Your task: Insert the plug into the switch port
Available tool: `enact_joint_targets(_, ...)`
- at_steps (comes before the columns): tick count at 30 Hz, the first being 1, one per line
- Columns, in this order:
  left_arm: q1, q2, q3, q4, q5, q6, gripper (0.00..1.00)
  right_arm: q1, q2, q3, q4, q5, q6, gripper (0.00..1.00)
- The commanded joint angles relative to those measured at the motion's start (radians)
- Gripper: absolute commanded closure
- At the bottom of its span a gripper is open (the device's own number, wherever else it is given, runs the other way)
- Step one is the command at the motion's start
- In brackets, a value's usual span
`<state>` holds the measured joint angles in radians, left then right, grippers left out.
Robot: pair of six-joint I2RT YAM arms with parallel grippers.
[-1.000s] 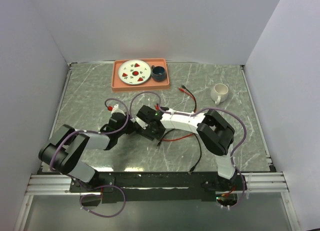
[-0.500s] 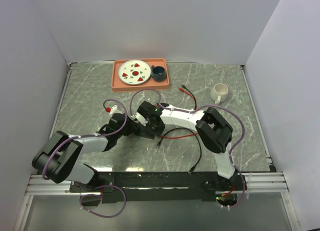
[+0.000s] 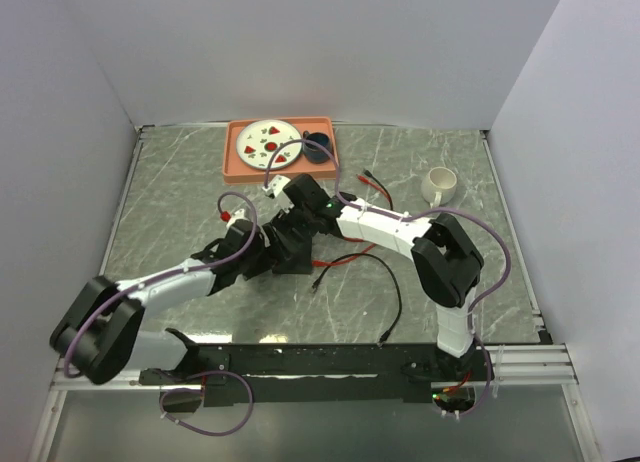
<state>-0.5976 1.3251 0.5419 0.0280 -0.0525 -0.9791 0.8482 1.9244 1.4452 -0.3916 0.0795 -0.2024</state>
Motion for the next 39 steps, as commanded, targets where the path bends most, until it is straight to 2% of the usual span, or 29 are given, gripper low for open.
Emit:
enact_joint_targets(1,-0.070,-0.159,0.066,-0.108,0.005,0.103,0.10,0.078,-0.083,-0.012,0.163,-0.081,-0.022,0.09)
enact_joint_targets(5,-0.123,-0.323,0.037,-0.211,-0.058,0.121,0.10,0.075,-0.120,-0.037,0.143,-0.001,0.001,0.01)
enact_joint_targets(9,-0.183,-0.392,-0.025,-0.085,0.039,0.114,0.16,0.063,-0.188,-0.078,0.132,0.025,0.043,0.01)
enact_joint_targets(13,-0.299,-0.249,-0.039,0.026,0.056,0.102,0.18,0.029,-0.261,-0.138,0.131,-0.024,0.109,0.01)
enact_joint_targets(17,-0.372,-0.084,-0.014,0.102,-0.016,0.094,0.19,0.002,-0.321,-0.212,0.114,-0.006,0.147,0.01)
enact_joint_targets(22,-0.456,0.089,0.053,0.092,-0.125,0.076,0.22,-0.055,-0.361,-0.276,0.068,0.042,0.201,0.01)
enact_joint_targets(25,-0.470,0.147,0.082,0.066,-0.167,0.062,0.25,-0.092,-0.380,-0.318,0.069,0.061,0.230,0.01)
enact_joint_targets(28,-0.473,0.181,0.085,0.084,-0.159,0.059,0.38,-0.126,-0.401,-0.345,0.076,0.060,0.242,0.01)
enact_joint_targets(29,-0.476,0.187,0.092,0.079,-0.161,0.057,0.50,-0.133,-0.403,-0.351,0.073,0.057,0.245,0.01)
enact_joint_targets(30,-0.478,0.194,0.095,0.066,-0.164,0.056,0.53,-0.141,-0.407,-0.350,0.068,0.057,0.248,0.01)
enact_joint_targets(37,-0.484,0.178,0.081,0.023,-0.195,0.039,0.60,-0.184,-0.419,-0.364,0.068,0.042,0.265,0.01)
enact_joint_targets(39,-0.484,0.174,0.081,0.012,-0.204,0.039,0.71,-0.186,-0.432,-0.373,0.072,0.026,0.262,0.01)
